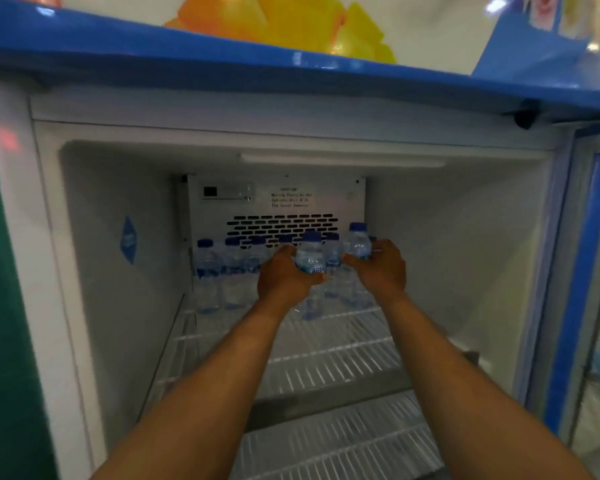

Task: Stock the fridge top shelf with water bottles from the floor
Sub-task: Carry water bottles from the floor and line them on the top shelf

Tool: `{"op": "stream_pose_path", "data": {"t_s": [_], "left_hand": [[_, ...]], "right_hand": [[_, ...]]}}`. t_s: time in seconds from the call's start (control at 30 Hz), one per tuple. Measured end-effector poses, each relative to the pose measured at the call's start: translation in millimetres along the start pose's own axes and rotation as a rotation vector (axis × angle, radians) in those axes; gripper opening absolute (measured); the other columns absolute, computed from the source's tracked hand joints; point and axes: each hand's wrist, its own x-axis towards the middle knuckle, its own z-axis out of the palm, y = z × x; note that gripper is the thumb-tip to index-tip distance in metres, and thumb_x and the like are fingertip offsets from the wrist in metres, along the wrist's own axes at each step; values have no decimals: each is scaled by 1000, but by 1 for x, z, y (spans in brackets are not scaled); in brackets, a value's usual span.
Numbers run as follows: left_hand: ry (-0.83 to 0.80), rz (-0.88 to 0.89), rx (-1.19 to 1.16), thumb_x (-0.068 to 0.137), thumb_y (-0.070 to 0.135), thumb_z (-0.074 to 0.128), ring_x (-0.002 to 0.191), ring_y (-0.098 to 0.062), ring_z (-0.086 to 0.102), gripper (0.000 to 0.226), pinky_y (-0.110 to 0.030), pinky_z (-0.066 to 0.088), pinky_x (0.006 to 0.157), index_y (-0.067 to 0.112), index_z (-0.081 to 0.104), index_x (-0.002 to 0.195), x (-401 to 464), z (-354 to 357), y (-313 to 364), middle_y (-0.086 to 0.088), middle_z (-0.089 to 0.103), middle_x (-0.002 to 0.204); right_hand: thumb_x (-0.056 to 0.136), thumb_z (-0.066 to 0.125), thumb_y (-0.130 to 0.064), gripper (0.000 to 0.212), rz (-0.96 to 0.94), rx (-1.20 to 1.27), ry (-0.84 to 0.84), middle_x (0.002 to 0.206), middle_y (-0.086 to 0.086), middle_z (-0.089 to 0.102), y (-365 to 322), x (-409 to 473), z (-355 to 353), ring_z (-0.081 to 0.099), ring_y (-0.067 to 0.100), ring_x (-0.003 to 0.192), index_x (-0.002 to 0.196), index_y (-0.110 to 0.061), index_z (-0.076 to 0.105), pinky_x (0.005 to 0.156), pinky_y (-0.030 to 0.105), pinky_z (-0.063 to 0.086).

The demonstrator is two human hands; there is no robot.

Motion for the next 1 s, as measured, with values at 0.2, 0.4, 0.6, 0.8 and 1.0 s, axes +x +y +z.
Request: {"op": "stream_pose_path", "data": {"t_s": [0.2,0.4,0.6,0.8,1.0], "left_hand": [[-14,-60,20,71,35,87,93,-14,59,59,-23,48,79,17,59,120,41,33,-16,-3,65,121],[15,-84,-11,71,31,87,88,-10,55,57,-21,44,74,18,59,118,64,46,-18,-1,66,120],[28,-97,-20,70,28,88,91,-10,58,59,-21,45,76,16,60,121,68,61,-24,-2,66,121],[51,-136,-96,69,25,89,93,-11,57,64,-20,46,78,17,59,125,70,73,-29,-2,65,123],[80,-126,-100,69,25,89,93,-11,59,61,-22,47,80,18,61,124,77,79,-36,-2,67,122]], "right_hand": [[75,86,-32,51,46,-44,-80,105,2,66,29,35,38,59,15,85,111,-6,60,72,25,48],[75,86,-28,36,41,-68,-7,99,6,72,55,41,55,66,19,83,98,-10,66,68,25,47],[74,86,-21,33,-35,-87,28,99,6,72,62,32,58,64,15,81,98,-10,67,68,24,50],[76,85,-21,40,83,-124,-97,102,1,66,69,23,47,58,12,82,106,-11,60,68,23,47],[79,83,-24,36,96,-185,-103,102,9,69,73,26,47,54,12,79,100,-5,62,65,22,42]]}}
